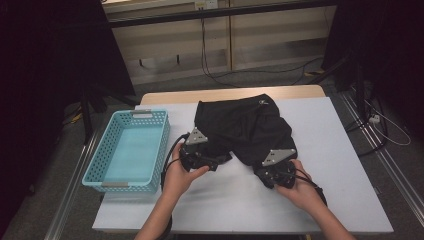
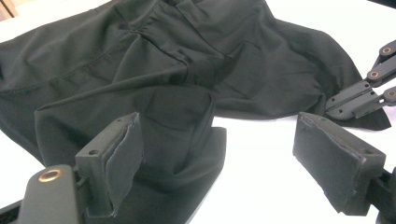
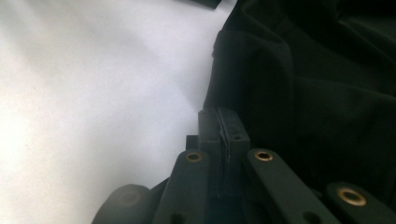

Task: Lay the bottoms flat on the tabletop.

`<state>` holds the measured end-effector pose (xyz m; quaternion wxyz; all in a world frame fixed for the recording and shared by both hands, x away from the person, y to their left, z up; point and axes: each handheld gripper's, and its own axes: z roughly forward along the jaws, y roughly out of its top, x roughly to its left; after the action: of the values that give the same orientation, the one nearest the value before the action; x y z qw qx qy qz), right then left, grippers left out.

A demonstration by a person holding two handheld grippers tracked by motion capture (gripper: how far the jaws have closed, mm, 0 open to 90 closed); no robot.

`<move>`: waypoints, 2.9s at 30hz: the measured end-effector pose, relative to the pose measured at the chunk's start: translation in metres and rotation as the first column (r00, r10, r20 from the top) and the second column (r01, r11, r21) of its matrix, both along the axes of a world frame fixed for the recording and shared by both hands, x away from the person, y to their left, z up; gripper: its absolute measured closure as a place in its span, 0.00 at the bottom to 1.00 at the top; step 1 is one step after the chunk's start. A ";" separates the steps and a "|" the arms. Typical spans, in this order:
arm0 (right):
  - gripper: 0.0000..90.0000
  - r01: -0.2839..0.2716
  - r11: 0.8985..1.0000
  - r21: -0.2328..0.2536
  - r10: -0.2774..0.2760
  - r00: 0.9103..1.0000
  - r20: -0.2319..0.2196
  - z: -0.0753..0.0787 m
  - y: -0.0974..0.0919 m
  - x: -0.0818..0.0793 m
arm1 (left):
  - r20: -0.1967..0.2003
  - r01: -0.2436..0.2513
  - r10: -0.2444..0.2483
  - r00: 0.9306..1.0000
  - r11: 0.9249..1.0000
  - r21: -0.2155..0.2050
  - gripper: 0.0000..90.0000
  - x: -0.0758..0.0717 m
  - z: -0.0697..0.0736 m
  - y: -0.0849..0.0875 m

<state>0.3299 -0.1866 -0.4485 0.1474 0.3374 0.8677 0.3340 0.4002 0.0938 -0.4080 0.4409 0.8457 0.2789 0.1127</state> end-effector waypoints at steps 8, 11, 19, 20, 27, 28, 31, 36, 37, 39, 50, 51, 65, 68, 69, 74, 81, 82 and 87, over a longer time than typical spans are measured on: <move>0.99 0.008 0.993 0.116 -0.018 0.997 0.078 0.027 -0.004 -0.002 | -0.005 0.001 -0.001 1.000 1.000 0.000 0.18 0.001 0.000 -0.001; 0.99 0.046 0.987 0.154 -0.064 0.992 0.111 0.029 -0.008 0.006 | -0.004 0.006 -0.006 1.000 1.000 0.000 0.18 0.000 -0.001 -0.002; 0.98 0.184 0.974 0.134 -0.195 0.978 0.075 0.002 -0.018 0.035 | -0.017 0.008 -0.008 1.000 1.000 -0.009 0.18 0.000 -0.003 -0.004; 0.96 0.184 0.973 0.137 -0.193 0.980 0.052 -0.001 -0.018 0.036 | -0.021 0.013 -0.013 1.000 1.000 -0.008 0.18 0.000 -0.004 -0.005; 0.72 0.181 0.966 0.182 -0.192 0.980 0.043 0.004 -0.017 0.029 | -0.016 0.028 -0.028 0.999 1.000 -0.011 0.18 -0.001 -0.003 -0.008; 0.72 0.181 0.966 0.182 -0.192 0.980 0.043 0.004 -0.017 0.029 | -0.016 0.028 -0.028 0.999 1.000 -0.011 0.18 -0.001 -0.003 -0.008; 0.63 0.216 0.951 0.219 -0.235 0.970 0.065 0.015 -0.027 0.023 | -0.018 0.038 -0.038 0.999 0.999 -0.013 0.18 -0.001 -0.004 -0.011; 0.61 0.327 0.925 0.195 -0.349 0.933 0.087 0.020 -0.063 0.014 | -0.019 0.055 -0.055 0.998 0.998 -0.012 0.18 -0.002 -0.004 -0.017; 0.61 0.327 0.925 0.195 -0.349 0.933 0.087 0.020 -0.063 0.014 | -0.019 0.055 -0.055 0.998 0.998 -0.012 0.18 -0.002 -0.004 -0.017; 0.61 0.373 0.910 0.183 -0.391 0.918 0.073 0.016 -0.074 0.013 | -0.018 0.063 -0.064 0.998 0.998 -0.013 0.18 -0.002 -0.005 -0.020; 0.69 0.439 0.897 0.056 -0.441 0.897 0.016 -0.010 -0.088 0.022 | -0.029 0.103 -0.103 0.994 0.995 -0.009 0.19 -0.005 -0.013 -0.036; 0.75 0.438 0.897 0.064 -0.440 0.898 0.016 -0.010 -0.086 0.022 | -0.031 0.109 -0.109 0.994 0.994 -0.011 0.19 -0.006 -0.014 -0.038; 1.00 0.362 0.908 0.211 -0.385 0.920 0.076 0.019 -0.077 0.007 | -0.004 0.164 -0.164 0.986 0.986 -0.025 0.23 -0.015 -0.021 -0.064; 1.00 0.359 0.901 0.243 -0.390 0.916 0.091 0.025 -0.080 0.003 | -0.008 0.170 -0.171 0.985 0.985 -0.030 0.26 -0.015 -0.024 -0.069; 1.00 0.362 0.898 0.250 -0.395 0.914 0.094 0.027 -0.081 0.003 | -0.011 0.172 -0.173 0.985 0.985 -0.031 0.28 -0.015 -0.026 -0.070; 1.00 0.369 0.885 0.285 -0.409 0.908 0.094 0.030 -0.088 -0.001 | -0.002 0.174 -0.174 0.985 0.985 -0.019 0.30 -0.016 -0.031 -0.077; 1.00 0.366 0.887 0.280 -0.404 0.910 0.091 0.028 -0.087 0.000 | 0.009 0.198 -0.198 0.980 0.980 -0.002 0.39 -0.018 -0.037 -0.088; 1.00 0.364 0.889 0.278 -0.401 0.912 0.089 0.028 -0.086 0.000 | 0.010 0.203 -0.203 0.979 0.979 0.003 0.40 -0.018 -0.038 -0.089; 1.00 0.343 0.906 0.246 -0.374 0.923 0.089 0.024 -0.082 0.001 | -0.009 0.227 -0.227 0.974 0.974 0.018 0.52 -0.020 -0.045 -0.094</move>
<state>0.3312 -0.2689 -0.4242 0.2249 0.4827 0.7352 0.4193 0.3799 -0.0001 -0.4531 0.4419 0.8765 0.1808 0.0614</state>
